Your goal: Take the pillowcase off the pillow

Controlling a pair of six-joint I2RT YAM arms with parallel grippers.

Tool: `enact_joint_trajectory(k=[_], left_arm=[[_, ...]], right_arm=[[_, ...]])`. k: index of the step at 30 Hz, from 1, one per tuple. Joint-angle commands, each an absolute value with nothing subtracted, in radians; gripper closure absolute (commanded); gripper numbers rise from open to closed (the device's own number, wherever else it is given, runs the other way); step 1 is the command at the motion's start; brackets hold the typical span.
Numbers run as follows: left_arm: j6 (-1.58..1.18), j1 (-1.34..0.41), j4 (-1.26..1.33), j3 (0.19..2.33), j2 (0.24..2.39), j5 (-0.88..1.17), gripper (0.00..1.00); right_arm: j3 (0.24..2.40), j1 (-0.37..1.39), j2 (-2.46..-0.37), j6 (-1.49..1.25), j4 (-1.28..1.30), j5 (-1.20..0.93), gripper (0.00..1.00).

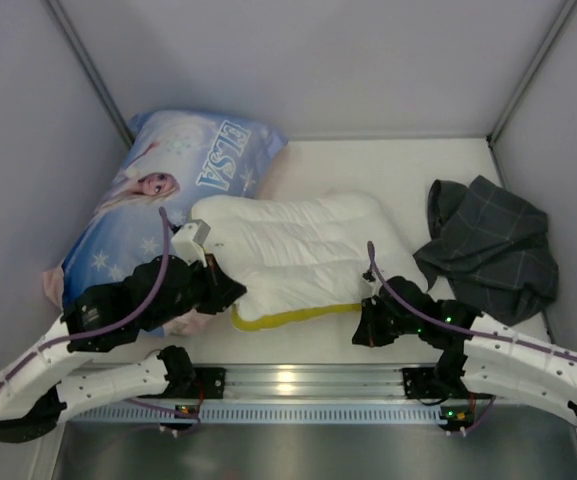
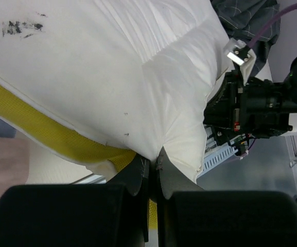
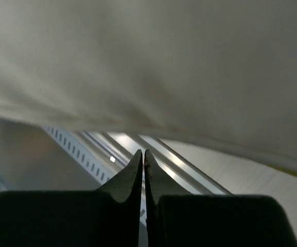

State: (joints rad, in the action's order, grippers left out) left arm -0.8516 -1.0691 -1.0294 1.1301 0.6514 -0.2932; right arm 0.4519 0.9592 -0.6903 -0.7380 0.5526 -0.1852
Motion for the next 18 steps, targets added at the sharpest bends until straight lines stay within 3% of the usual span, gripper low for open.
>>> enact_joint_trajectory(k=[1, 9, 14, 18], left_arm=[[-0.787, -1.066, -0.812, 1.135, 0.736, -0.261, 1.00], [-0.687, -1.063, -0.681, 1.261, 1.118, -0.218, 1.00], [-0.660, -1.028, -0.586, 1.279, 1.222, -0.216, 1.00], [-0.652, -0.869, -0.497, 1.270, 1.323, 0.007, 1.00]], right_arm=[[0.471, 0.976, -0.796, -0.752, 0.352, -0.082, 1.00], [0.730, 0.942, -1.100, -0.626, 0.311, 0.119, 1.00], [0.814, 0.693, -1.248, -0.565, 0.281, -0.018, 1.00], [0.859, 0.592, -1.337, -0.528, 0.267, -0.118, 1.00]])
